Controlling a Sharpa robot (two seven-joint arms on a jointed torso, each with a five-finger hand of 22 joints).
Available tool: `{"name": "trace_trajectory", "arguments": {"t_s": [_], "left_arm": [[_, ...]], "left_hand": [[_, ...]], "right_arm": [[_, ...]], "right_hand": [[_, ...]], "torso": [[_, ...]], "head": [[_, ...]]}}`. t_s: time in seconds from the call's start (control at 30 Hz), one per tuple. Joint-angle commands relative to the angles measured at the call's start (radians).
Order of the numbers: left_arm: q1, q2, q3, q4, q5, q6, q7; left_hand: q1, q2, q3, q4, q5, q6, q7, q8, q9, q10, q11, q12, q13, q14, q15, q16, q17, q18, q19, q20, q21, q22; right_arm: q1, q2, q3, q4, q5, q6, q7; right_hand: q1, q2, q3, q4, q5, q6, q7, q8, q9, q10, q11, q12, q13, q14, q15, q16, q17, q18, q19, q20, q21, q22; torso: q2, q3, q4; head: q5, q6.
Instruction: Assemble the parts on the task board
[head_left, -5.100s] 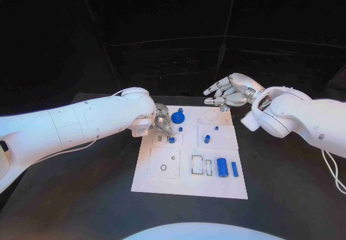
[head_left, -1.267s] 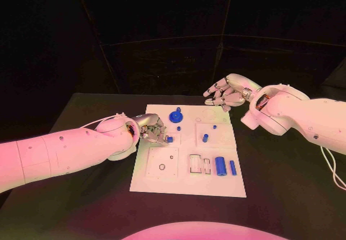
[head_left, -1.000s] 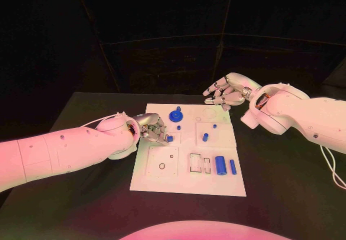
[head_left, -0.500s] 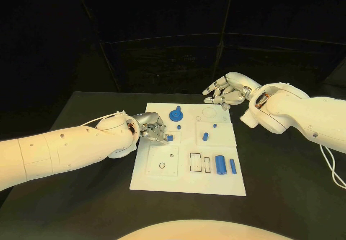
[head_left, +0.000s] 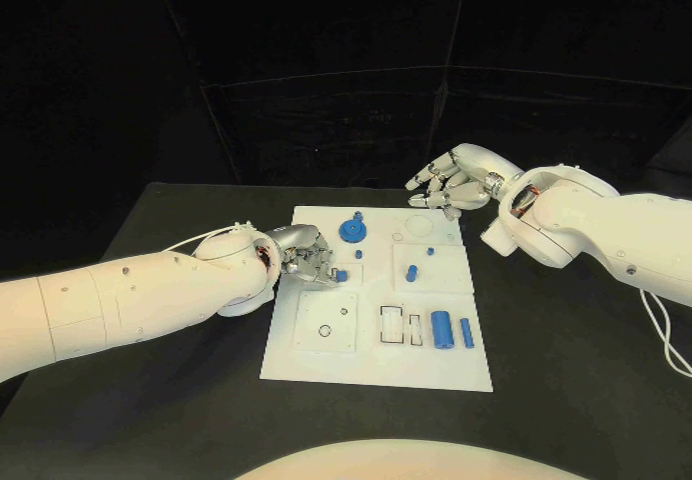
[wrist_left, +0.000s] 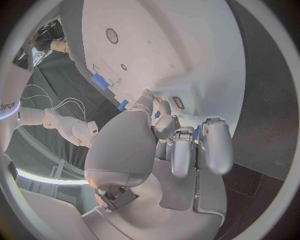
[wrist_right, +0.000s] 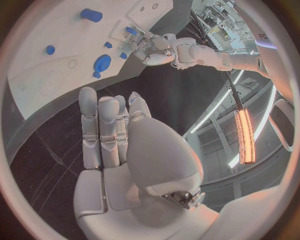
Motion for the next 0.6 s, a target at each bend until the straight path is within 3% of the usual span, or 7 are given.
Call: {"name": "trace_trajectory", "arguments": {"t_s": [0.03,0.6], "left_arm": [[0.001,0.001,0.001,0.002,0.006,0.003,-0.014],[0.001,0.002,0.001,0.001,0.006,0.007,-0.024]], "left_hand": [[-0.009,-0.001,0.000,0.008,0.004,-0.002,-0.006,0.006,0.001,0.007,-0.003,0.005,0.000,0.104,-0.005,0.003,0.263,-0.014,0.008,-0.004,0.005,0.001],[-0.001,0.014,0.001,0.016,0.006,-0.003,-0.008,0.008,0.001,0.006,-0.004,0.006,-0.001,0.104,-0.005,0.003,0.263,-0.014,0.008,-0.005,0.005,0.003]], "right_arm": [[0.002,0.001,0.001,0.001,-0.002,-0.003,0.008],[0.002,0.004,0.001,0.000,-0.002,-0.002,0.008]], "right_hand": [[0.007,0.001,0.003,0.001,0.003,0.006,-0.001,0.005,-0.002,0.002,-0.003,0.001,-0.001,0.016,-0.002,-0.002,-0.001,-0.001,0.003,-0.002,0.004,0.001],[0.007,0.001,0.003,0.001,0.003,0.006,-0.001,0.005,-0.002,0.002,-0.003,0.001,-0.001,0.016,-0.002,-0.002,-0.001,-0.001,0.003,-0.002,0.004,0.001]], "torso": [[0.000,-0.0001,0.0000],[0.001,0.0001,0.0001]], "head": [[-0.001,-0.001],[-0.002,-0.001]]}}
